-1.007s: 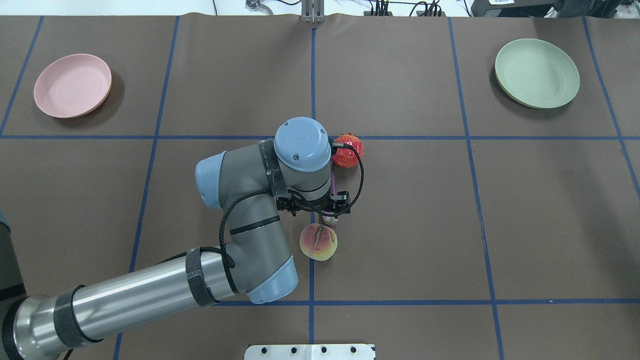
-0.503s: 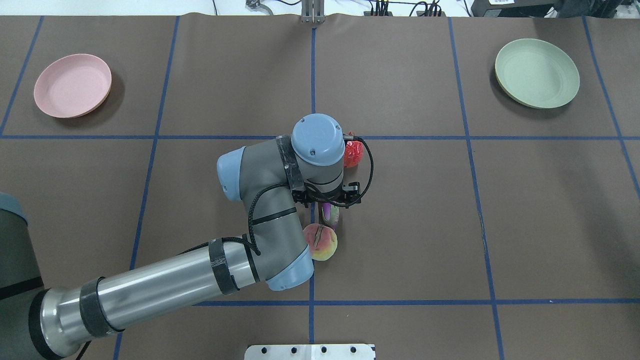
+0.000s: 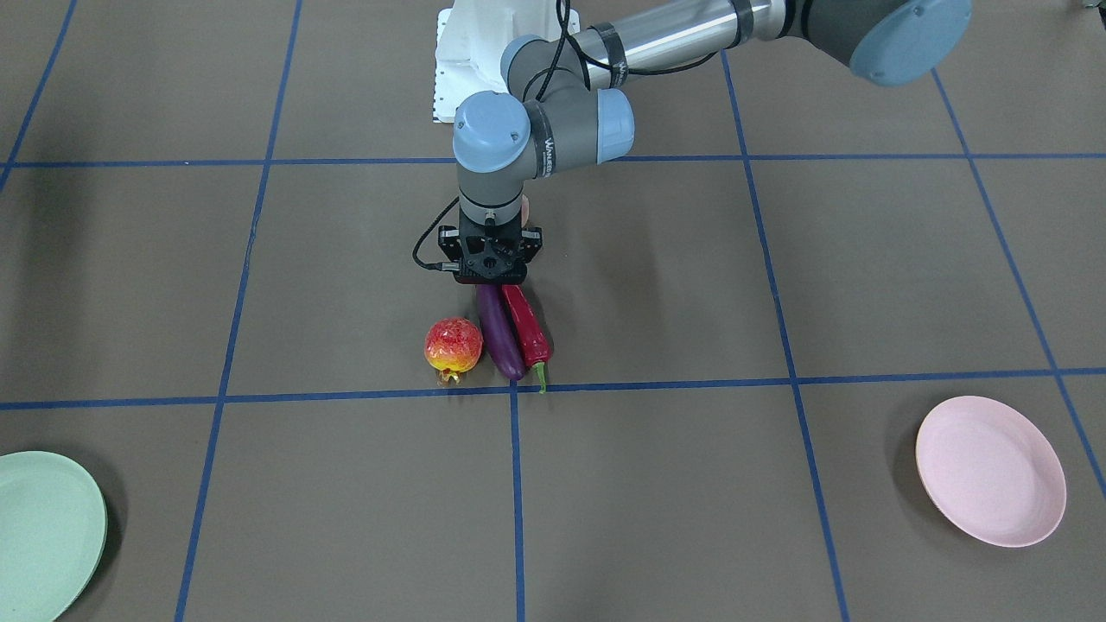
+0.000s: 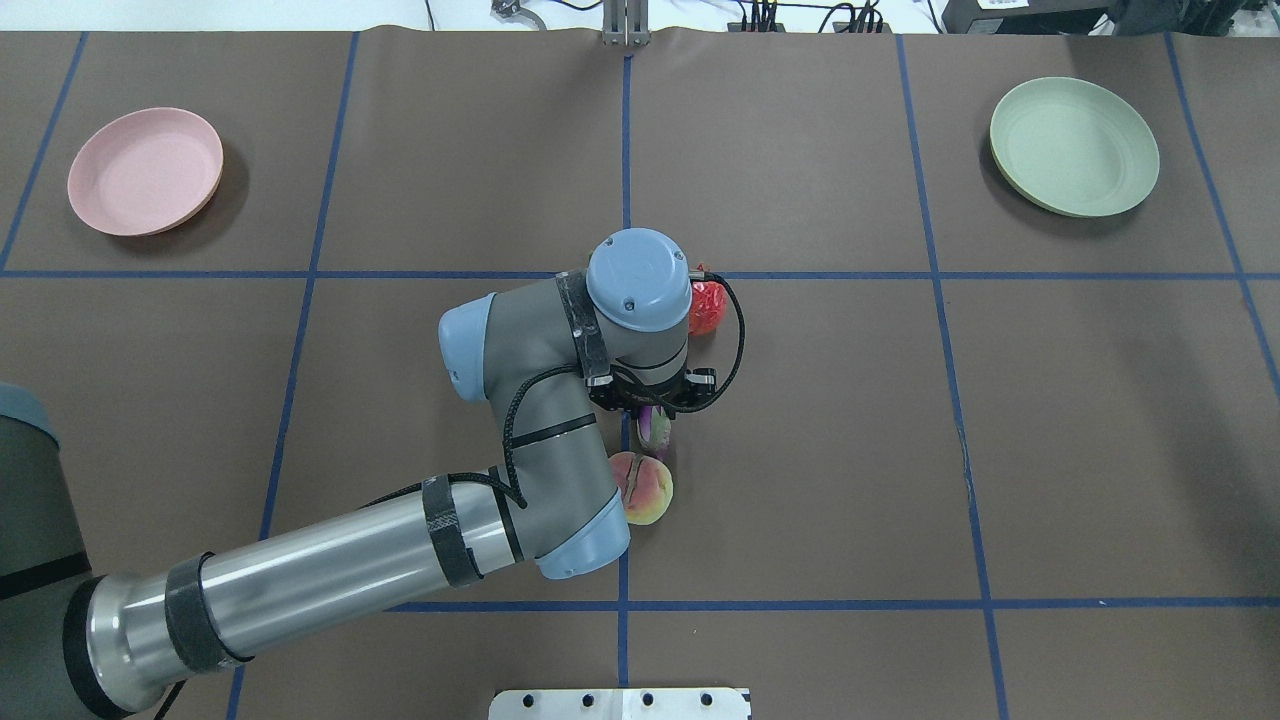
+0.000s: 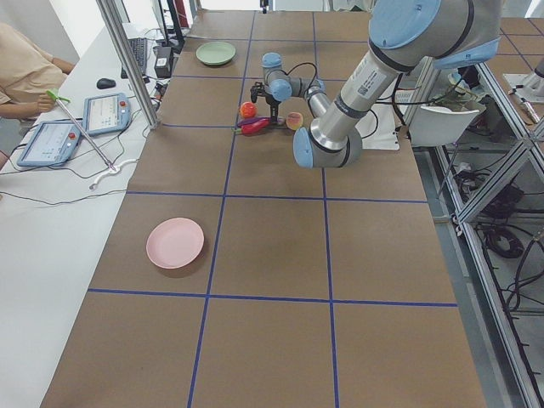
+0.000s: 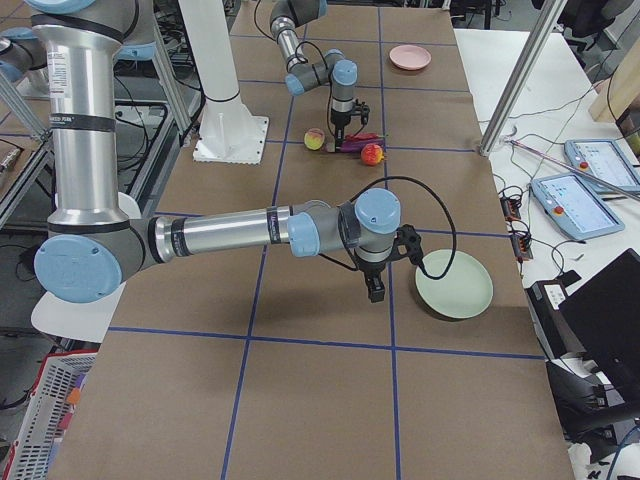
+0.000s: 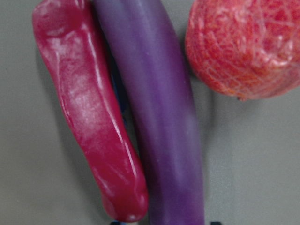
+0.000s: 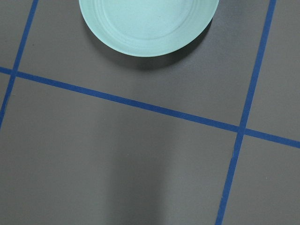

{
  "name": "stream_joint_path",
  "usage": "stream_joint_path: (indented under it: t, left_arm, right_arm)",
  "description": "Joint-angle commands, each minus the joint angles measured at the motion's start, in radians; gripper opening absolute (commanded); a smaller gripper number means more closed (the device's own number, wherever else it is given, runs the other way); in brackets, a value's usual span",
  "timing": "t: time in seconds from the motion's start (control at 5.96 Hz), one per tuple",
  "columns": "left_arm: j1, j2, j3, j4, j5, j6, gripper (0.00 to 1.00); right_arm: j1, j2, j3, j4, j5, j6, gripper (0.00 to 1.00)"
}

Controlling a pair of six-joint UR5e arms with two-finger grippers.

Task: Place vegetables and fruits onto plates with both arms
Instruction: 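Carry the eggplant onto the pink plate while the right arm reaches out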

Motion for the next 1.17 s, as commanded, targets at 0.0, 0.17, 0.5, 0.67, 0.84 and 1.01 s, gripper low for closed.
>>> stream_joint_path:
  t: [0.0, 0.17, 0.5, 0.67, 0.84, 1.01]
  left_arm:
    - [-0.015, -0.005, -0.021, 0.001, -0.002, -0.025, 0.0]
    - [-0.068, -0.005, -0.077, -0.002, -0.008, -0.065, 0.0]
    - [-0.229, 0.025, -0.122, 0.012, -0.141, -0.082, 0.0]
    - [-0.34, 0.111, -0.173, 0.011, -0.242, -0.068, 0.0]
    - [-0.439, 0.198, -0.2, 0.003, -0.325, -0.044, 0.0]
    - [-0.472, 0.26, -0.192, 0.012, -0.324, 0.087, 0.0]
  right_arm:
    - [0.0, 0.002, -0.001, 0.0, 0.0, 0.0, 1.0]
    - [0.0, 0.003, -0.001, 0.0, 0.0, 0.002, 1.0]
    - [-0.011, 0.003, -0.01, 0.003, -0.005, 0.0, 1.0]
    - [-0.027, 0.005, -0.013, 0.004, -0.005, -0.002, 1.0]
    - [-0.07, 0.009, -0.007, 0.038, 0.006, -0.003, 1.0]
    - [-0.105, 0.009, -0.012, 0.084, 0.018, -0.002, 1.0]
